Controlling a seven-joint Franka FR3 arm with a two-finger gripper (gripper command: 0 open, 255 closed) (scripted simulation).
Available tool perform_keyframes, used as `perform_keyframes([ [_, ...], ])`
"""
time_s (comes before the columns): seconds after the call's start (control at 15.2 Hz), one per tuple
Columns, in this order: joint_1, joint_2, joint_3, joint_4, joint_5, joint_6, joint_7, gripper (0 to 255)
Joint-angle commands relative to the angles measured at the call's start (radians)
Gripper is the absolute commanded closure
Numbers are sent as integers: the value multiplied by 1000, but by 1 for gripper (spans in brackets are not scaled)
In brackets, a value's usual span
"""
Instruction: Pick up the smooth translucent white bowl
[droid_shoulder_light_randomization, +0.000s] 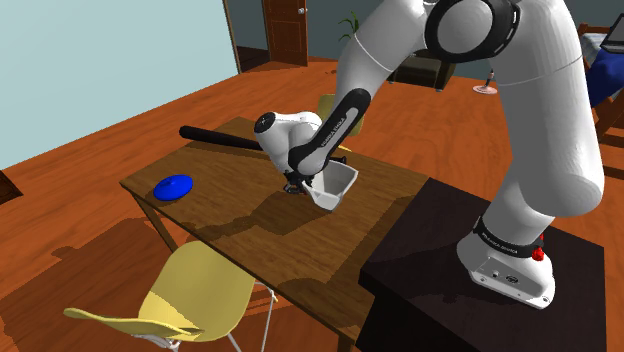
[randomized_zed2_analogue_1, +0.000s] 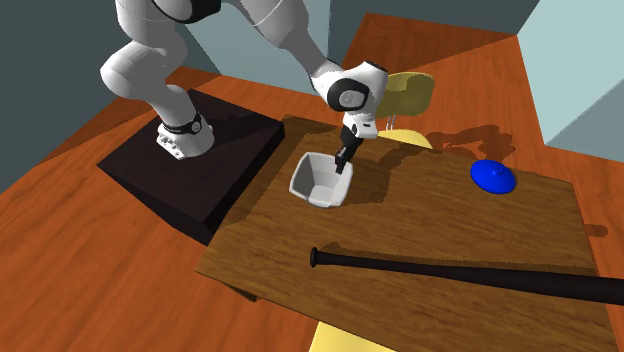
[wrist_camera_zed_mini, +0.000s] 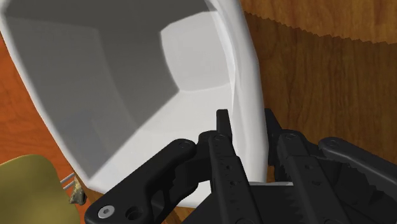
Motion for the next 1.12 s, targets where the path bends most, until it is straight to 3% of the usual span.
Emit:
perform_keyframes([
  [0.0, -1, -9, 3, -1, 5, -7, -5, 255],
  [1.06, -22, -149, 39, -8, 76, -122, -81, 255],
])
